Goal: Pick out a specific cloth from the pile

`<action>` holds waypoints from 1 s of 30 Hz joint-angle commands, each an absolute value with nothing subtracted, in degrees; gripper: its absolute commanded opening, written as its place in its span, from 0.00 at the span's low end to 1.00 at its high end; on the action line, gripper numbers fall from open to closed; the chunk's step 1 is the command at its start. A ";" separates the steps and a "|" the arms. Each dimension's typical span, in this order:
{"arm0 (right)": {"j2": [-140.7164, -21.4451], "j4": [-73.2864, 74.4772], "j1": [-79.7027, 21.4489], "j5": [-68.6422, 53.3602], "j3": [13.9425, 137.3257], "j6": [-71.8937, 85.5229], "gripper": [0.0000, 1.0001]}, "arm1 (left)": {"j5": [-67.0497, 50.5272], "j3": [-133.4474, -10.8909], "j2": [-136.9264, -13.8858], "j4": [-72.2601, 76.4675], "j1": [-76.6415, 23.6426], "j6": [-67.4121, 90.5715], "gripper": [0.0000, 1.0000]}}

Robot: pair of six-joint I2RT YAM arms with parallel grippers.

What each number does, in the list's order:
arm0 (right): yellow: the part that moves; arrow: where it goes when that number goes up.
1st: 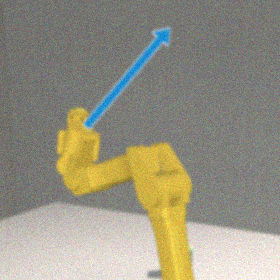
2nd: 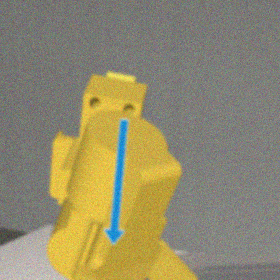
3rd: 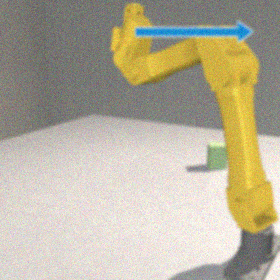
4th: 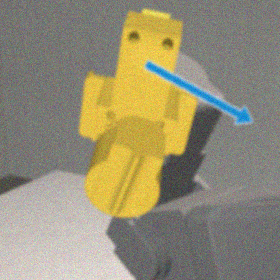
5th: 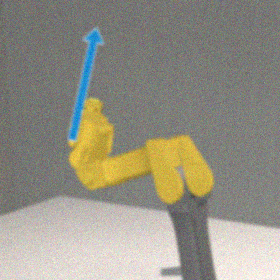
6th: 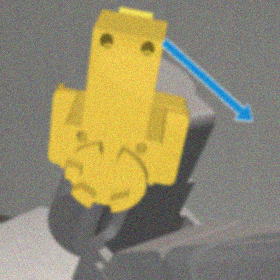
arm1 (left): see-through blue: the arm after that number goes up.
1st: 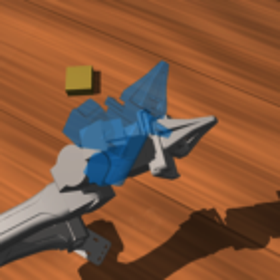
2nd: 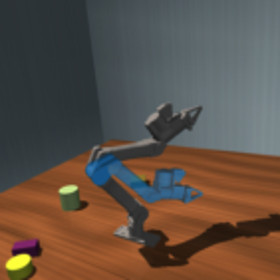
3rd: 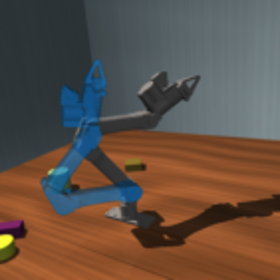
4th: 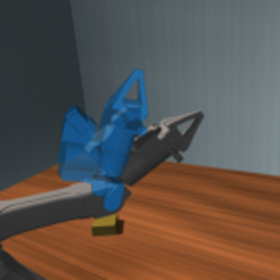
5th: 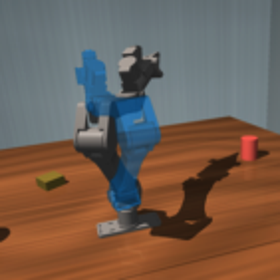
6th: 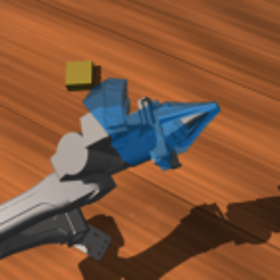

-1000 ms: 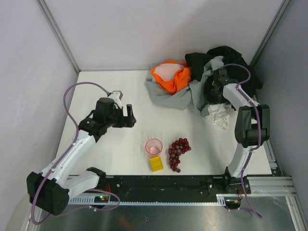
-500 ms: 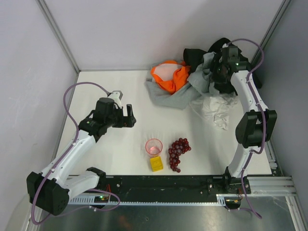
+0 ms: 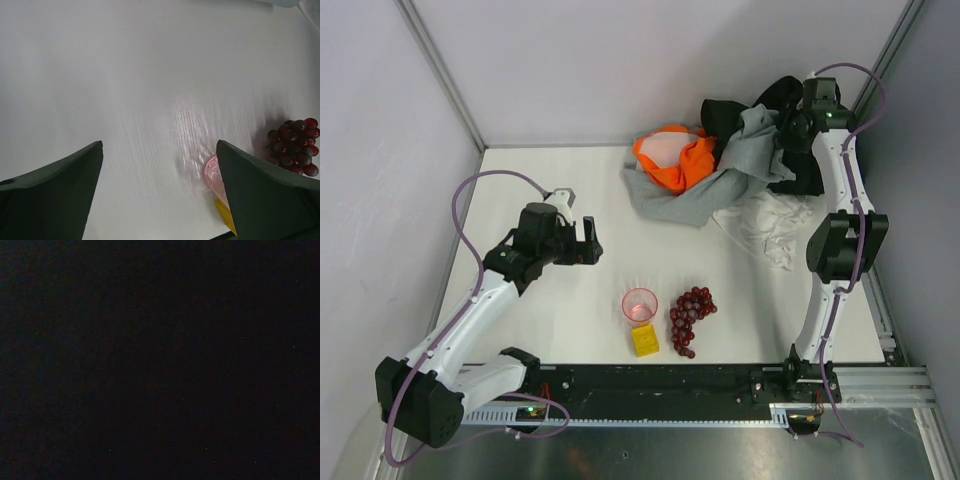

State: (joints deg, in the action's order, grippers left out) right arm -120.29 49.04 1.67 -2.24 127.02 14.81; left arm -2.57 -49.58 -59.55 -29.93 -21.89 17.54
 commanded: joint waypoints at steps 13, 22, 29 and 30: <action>-140.32 46.94 6.64 -5.00 132.63 17.05 0.00 | -2.30 -49.26 -59.42 -28.26 -22.06 16.18 1.00; -147.53 52.45 8.06 -8.54 131.55 16.70 0.00 | -2.89 -49.26 -59.22 -28.22 -22.06 16.17 1.00; -143.65 53.08 8.09 -9.98 129.25 15.76 0.08 | -3.13 -49.69 -56.56 -28.06 -22.06 17.71 1.00; -142.40 52.77 8.00 -10.09 128.39 15.70 0.14 | -3.46 -50.11 -56.06 -27.92 -22.06 18.17 1.00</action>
